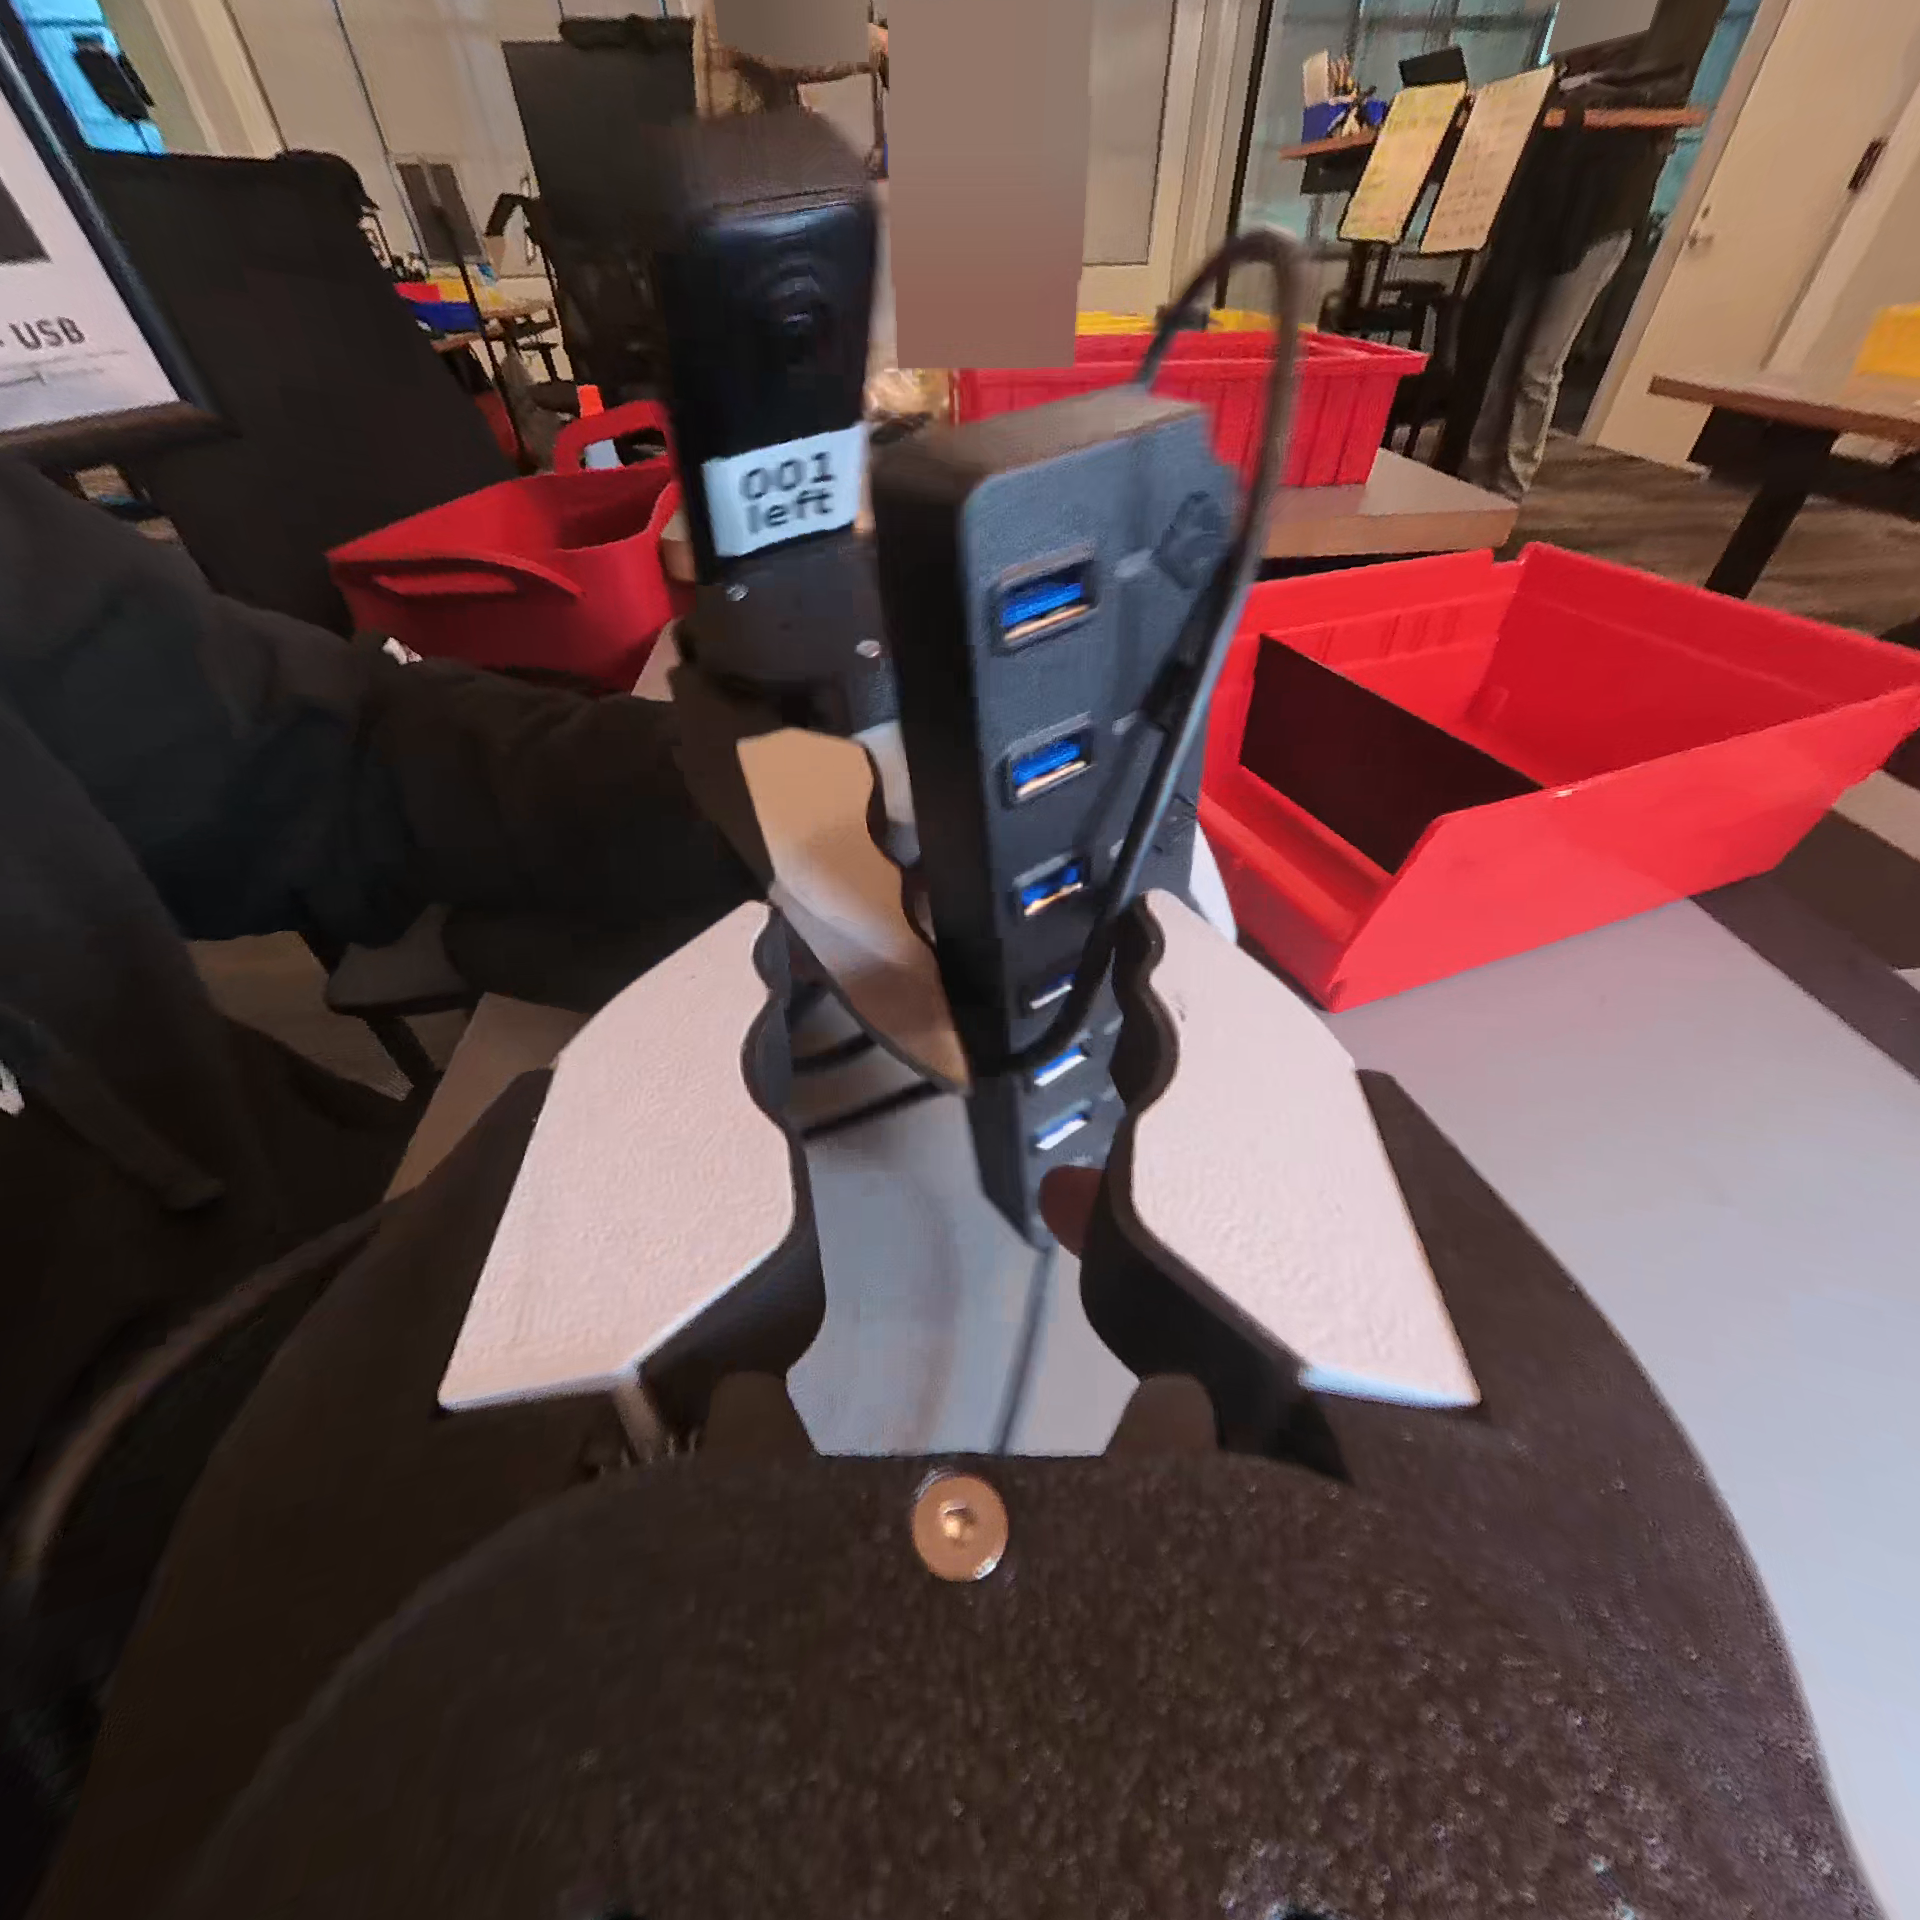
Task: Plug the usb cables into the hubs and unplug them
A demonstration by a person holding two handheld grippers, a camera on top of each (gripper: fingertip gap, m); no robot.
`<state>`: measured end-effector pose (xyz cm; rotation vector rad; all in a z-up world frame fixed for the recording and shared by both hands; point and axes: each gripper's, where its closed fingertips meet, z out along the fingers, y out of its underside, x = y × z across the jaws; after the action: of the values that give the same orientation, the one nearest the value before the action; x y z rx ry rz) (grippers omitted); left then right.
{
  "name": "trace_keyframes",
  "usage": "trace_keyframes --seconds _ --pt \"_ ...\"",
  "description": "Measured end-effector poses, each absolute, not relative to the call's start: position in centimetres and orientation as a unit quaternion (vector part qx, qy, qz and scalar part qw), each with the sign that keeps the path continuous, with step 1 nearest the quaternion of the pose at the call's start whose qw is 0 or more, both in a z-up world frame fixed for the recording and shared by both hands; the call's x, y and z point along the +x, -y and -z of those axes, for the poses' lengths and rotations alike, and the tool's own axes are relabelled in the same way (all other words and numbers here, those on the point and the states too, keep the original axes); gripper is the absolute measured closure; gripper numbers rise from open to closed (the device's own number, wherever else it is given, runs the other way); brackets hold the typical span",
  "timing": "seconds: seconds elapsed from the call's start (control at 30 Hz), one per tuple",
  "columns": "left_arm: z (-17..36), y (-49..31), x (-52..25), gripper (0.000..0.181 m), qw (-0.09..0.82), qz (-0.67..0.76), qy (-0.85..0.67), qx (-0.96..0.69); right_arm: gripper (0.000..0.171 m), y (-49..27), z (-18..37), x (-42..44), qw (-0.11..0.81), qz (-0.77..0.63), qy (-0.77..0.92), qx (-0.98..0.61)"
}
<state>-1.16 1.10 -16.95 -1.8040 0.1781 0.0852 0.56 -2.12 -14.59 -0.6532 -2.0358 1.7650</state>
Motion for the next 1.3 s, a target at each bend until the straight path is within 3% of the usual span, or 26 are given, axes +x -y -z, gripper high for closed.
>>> trace_keyframes --seconds 0.23,0.37,0.47,0.53,0.77,1.07,1.3 --pt "17.8 -1.5 -2.3 0.126 0.553 -0.208 -0.072 -0.804 0.122 1.2 15.4 -1.2 0.305 -0.530 0.745 -0.266" --pt "16.8 -1.2 -3.1 0.125 0.551 -0.265 -0.060 -0.789 0.139 0.9 14.7 -1.4 0.387 -0.481 0.745 -0.252" --pt "15.8 -1.0 -2.8 0.126 0.582 -0.233 -0.062 -0.776 0.142 0.3 13.6 -1.4 0.407 -0.458 0.754 -0.237" --pt "15.3 -0.8 -2.7 0.118 0.604 -0.188 -0.051 -0.773 0.143 -0.8 12.3 -1.7 0.425 -0.435 0.761 -0.226" --pt "10.9 2.6 -6.1 0.117 0.714 -0.048 0.054 -0.696 0.142 -7.5 2.2 -3.3 0.515 -0.332 0.766 -0.196" --pt "12.2 2.6 -6.8 0.121 0.705 -0.048 0.055 -0.706 0.143 -20.9 -14.7 -7.3 0.649 -0.182 0.699 -0.239" --pt "13.6 1.7 -6.1 0.123 0.686 -0.050 0.041 -0.725 0.142 -31.8 -17.2 -11.5 0.714 -0.027 0.653 -0.251"
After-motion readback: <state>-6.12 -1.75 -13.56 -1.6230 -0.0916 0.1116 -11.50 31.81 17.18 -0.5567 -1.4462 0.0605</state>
